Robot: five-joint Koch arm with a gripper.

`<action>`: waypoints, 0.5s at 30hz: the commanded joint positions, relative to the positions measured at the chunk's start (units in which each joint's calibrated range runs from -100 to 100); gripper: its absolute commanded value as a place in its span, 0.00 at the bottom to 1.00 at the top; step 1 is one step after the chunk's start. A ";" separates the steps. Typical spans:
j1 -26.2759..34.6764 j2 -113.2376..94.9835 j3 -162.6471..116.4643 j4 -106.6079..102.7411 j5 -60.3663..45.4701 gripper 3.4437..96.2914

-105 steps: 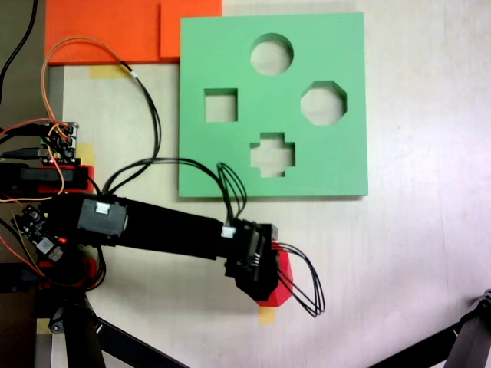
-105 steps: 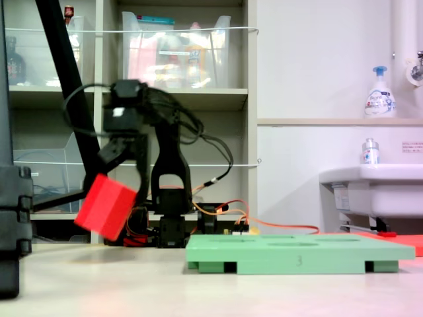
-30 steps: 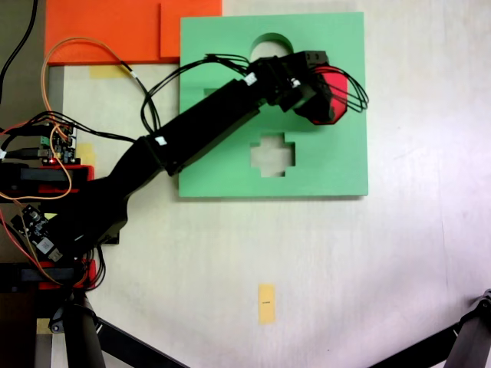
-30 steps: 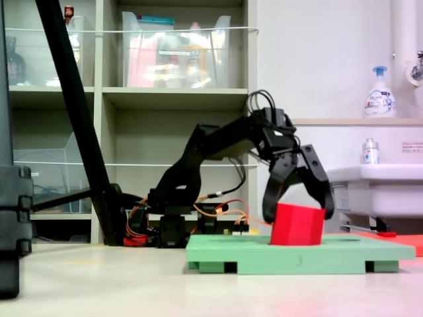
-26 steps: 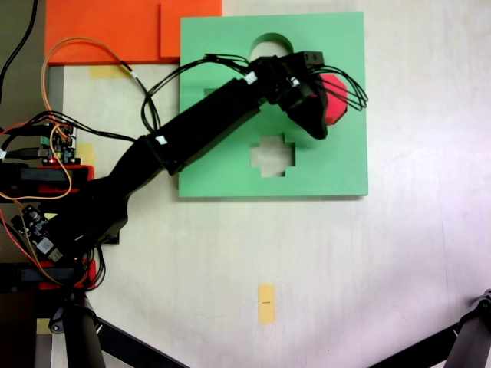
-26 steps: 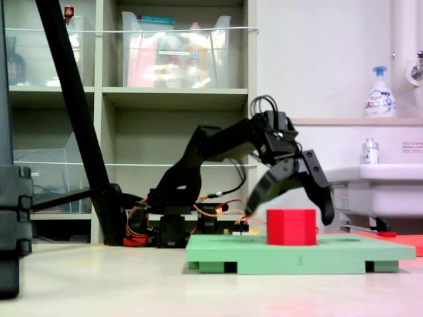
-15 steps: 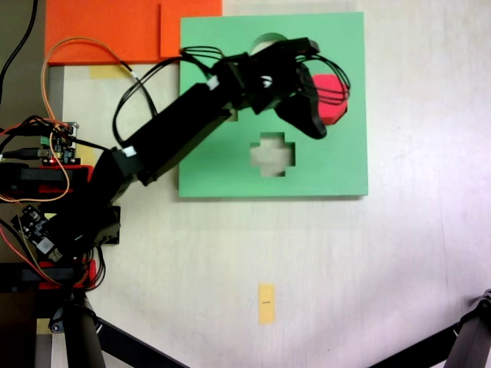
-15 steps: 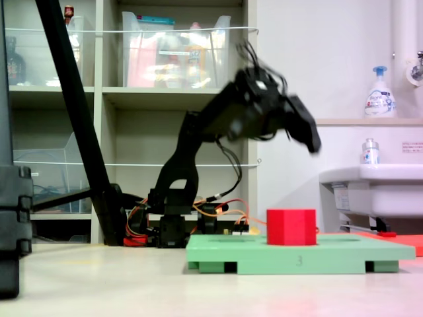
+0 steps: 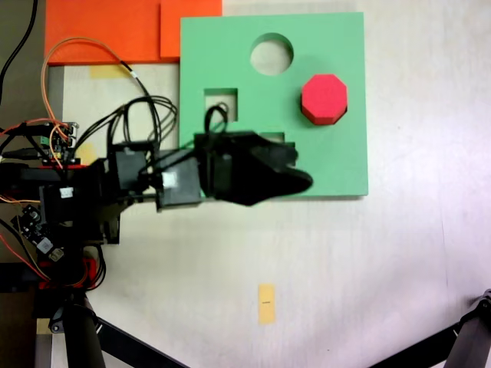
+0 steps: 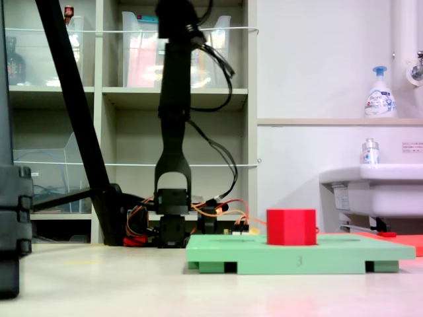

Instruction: Put the octagonal pillar block into the corresponding hole

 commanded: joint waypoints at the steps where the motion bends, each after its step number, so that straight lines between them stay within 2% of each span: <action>1: -2.93 -4.42 -16.11 5.81 -1.17 0.55; 6: -3.52 -35.57 -78.42 51.07 -4.35 0.52; 9: -1.86 -46.18 -109.43 76.20 -7.52 0.50; 12: 0.00 -54.70 -136.65 91.03 -12.11 0.49; 15: 1.86 -62.24 -153.60 92.95 -12.31 0.49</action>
